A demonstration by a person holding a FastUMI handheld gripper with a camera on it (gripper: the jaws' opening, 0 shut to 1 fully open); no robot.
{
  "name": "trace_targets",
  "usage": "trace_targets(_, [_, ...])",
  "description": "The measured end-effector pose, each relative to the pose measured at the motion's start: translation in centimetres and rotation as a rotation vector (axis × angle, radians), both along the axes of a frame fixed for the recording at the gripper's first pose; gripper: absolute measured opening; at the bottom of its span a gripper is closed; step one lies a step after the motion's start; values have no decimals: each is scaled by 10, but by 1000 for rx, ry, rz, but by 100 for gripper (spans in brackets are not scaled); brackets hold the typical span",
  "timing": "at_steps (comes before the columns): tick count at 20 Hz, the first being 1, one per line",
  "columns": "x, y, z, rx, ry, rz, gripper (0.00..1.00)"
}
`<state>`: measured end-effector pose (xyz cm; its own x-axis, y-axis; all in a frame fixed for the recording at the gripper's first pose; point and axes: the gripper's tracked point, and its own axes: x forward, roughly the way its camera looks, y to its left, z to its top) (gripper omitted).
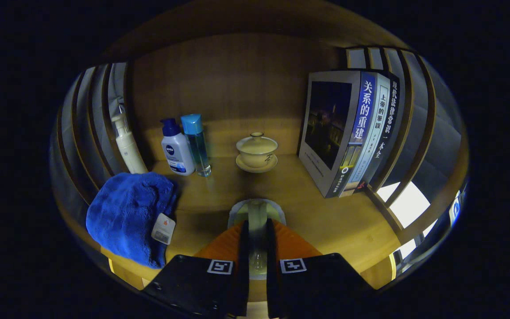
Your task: Pull open the drawer, take out the items inside it, and place them on the countertop above the cabinet.
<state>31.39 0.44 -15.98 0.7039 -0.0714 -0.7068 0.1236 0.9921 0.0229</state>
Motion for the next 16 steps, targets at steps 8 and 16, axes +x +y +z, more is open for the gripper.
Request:
trace_targets(8, [6, 10, -13, 13, -39, 17, 54])
trace_targets(16, [8, 15, 2, -20, -123, 38, 96])
